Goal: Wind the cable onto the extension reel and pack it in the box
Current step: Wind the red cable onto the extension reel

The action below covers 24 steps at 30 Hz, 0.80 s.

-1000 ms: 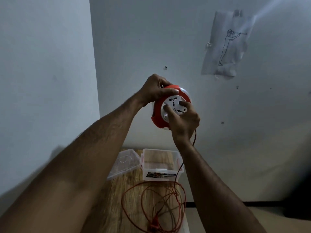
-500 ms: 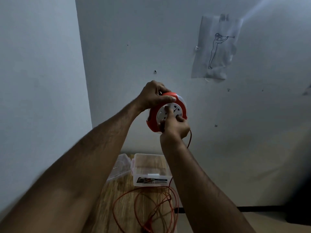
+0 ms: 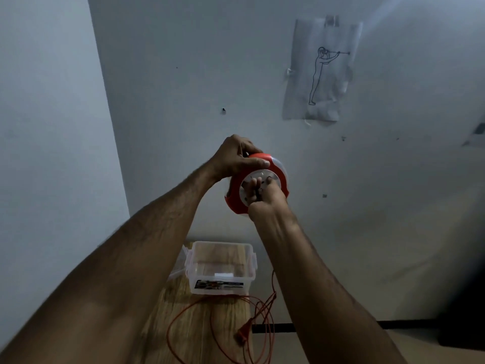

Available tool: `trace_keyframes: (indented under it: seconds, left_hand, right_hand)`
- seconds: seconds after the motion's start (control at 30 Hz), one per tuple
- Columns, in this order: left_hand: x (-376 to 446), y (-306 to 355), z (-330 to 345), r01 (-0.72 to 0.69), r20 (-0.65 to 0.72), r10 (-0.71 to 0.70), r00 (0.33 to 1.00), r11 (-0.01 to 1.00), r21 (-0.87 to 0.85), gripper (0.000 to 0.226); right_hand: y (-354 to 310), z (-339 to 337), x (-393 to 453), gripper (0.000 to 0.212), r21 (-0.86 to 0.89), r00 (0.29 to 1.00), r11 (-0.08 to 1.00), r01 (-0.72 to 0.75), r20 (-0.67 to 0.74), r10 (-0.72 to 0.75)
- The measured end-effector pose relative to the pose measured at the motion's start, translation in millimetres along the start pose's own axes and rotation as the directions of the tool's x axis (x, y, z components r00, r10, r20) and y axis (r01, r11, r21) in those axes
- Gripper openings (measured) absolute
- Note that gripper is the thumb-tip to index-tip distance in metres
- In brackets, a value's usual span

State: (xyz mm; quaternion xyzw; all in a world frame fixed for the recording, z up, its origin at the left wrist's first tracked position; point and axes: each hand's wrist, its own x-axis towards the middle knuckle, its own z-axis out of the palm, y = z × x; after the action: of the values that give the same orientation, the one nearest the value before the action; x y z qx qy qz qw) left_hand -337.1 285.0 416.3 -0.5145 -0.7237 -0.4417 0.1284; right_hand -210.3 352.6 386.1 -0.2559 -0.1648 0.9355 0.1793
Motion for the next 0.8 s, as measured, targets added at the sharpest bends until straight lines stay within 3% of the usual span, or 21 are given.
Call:
trace_keyframes:
  seconds: [0.07,0.1,0.13,0.17,0.2,0.23,0.27,0.3,0.37,0.5,0.67,0.8]
  left_hand:
    - [2.9,2.1,3.1,0.015,-0.028,-0.016,0.999,0.999,-0.043,0.032]
    - [4.5,1.8,4.5,0.028,-0.044,-0.031,0.999,0.997,-0.078,0.031]
    - [6.0,1.1,5.5,0.041,-0.053,-0.048,0.997,0.993,-0.113,0.030]
    - [7.1,0.7,7.0,0.053,-0.052,-0.060,0.997,0.990,-0.134,0.030]
    - [8.4,0.3,8.8,0.062,-0.043,-0.068,0.997,0.989,-0.138,0.030]
    - [9.5,0.0,10.8,0.070,-0.031,-0.074,0.997,0.989,-0.130,0.031]
    - [11.1,-0.5,13.7,0.079,-0.018,-0.081,0.997,0.990,-0.121,0.032]
    - [12.6,-0.4,17.0,0.086,-0.007,-0.087,0.996,0.989,-0.116,0.033]
    - [15.6,-0.2,24.2,0.093,0.000,-0.094,0.996,0.988,-0.123,0.034]
    - [21.7,1.9,36.4,0.101,0.014,-0.100,0.995,0.985,-0.139,0.033]
    - [33.6,11.6,53.6,0.089,0.031,-0.085,0.996,0.985,-0.147,0.032]
    - [42.2,18.6,69.4,0.086,0.038,-0.081,0.996,0.984,-0.155,0.032]
  right_hand:
    - [-8.3,-10.1,-1.7,0.026,-0.285,0.982,0.940,0.187,0.055,-0.179]
    - [-11.2,-18.1,0.1,0.020,-0.480,0.919,0.786,0.389,0.144,-0.367]
    - [-13.8,-27.1,4.8,0.016,-0.614,0.770,0.503,0.608,0.301,-0.563]
    - [-18.4,-36.8,10.6,0.014,-0.637,0.542,0.139,0.758,0.497,-0.677]
    - [-24.1,-45.0,16.3,0.013,-0.564,0.316,-0.195,0.803,0.679,-0.663]
    - [-29.1,-52.4,21.1,0.017,-0.458,0.159,-0.461,0.760,0.819,-0.551]
    - [-33.7,-58.8,26.7,0.025,-0.359,0.092,-0.653,0.667,0.909,-0.406]
    - [-37.7,-65.0,32.5,0.033,-0.291,0.101,-0.766,0.573,0.953,-0.287]
    - [-46.7,-73.9,36.6,0.048,-0.255,0.168,-0.844,0.471,0.966,-0.198]
    - [-64.8,-85.1,38.3,0.063,-0.206,0.219,-0.870,0.448,0.969,-0.116]
    - [-88.6,-95.3,40.0,0.058,-0.135,0.223,-0.890,0.435,0.974,-0.039]
    - [-109.5,-99.3,44.1,0.054,-0.081,0.202,-0.937,0.339,0.979,-0.012]
